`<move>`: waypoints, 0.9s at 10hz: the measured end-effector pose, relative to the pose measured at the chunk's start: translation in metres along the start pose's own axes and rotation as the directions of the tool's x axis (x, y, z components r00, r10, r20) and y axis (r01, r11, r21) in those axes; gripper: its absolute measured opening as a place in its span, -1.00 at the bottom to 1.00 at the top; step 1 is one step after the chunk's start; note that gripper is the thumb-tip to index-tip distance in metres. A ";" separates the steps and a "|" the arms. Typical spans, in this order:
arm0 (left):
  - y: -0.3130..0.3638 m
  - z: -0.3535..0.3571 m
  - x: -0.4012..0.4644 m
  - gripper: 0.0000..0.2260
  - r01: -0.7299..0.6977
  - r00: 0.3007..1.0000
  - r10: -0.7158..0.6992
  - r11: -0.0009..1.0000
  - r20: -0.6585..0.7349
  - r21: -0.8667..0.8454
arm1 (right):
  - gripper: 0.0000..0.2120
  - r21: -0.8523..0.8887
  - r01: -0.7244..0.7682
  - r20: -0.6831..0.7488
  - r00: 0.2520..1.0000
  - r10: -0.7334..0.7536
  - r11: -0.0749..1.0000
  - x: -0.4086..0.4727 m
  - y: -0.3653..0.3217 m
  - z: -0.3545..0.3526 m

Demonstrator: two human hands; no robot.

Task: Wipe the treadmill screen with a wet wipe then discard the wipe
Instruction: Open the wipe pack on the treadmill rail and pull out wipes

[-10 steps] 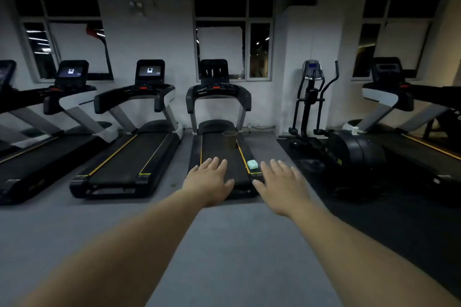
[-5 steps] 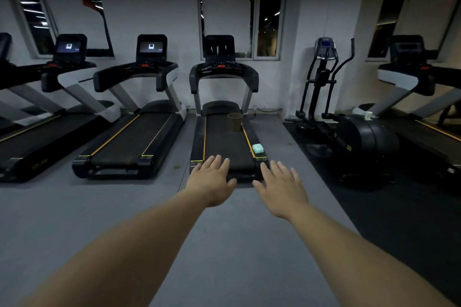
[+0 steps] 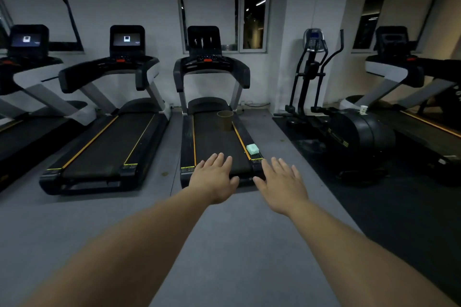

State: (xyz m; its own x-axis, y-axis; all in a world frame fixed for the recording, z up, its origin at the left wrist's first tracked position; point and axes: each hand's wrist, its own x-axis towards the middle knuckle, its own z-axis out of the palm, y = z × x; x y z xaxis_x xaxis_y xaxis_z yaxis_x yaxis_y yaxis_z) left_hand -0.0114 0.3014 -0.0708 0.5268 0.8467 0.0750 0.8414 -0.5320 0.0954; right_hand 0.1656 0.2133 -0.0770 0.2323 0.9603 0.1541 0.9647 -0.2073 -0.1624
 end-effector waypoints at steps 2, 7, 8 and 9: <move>-0.010 0.026 0.082 -0.37 -0.016 0.999 0.016 1.000 0.032 -0.005 | -0.38 -0.001 -0.017 0.030 0.999 0.017 1.000 0.078 0.025 0.031; 0.016 0.062 0.325 -0.35 0.078 0.995 -0.077 0.997 0.057 -0.012 | -0.37 0.012 0.063 0.064 0.996 -0.063 0.998 0.301 0.142 0.068; 0.016 0.075 0.369 -0.35 0.073 0.995 -0.071 0.997 0.067 -0.019 | -0.37 0.020 0.047 0.078 0.996 -0.048 0.999 0.341 0.164 0.081; 0.009 0.093 0.414 -0.34 0.073 0.994 -0.071 0.997 0.084 -0.024 | -0.37 0.014 0.034 0.096 0.995 -0.035 0.999 0.381 0.178 0.098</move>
State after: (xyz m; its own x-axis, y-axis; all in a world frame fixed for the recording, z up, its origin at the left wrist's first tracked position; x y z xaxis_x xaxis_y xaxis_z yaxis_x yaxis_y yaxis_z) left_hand 0.2255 0.6482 -0.1308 0.4743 0.8802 -0.0155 0.8744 -0.4689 0.1248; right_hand 0.4142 0.5605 -0.1426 0.1858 0.9804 0.0658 0.9701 -0.1724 -0.1707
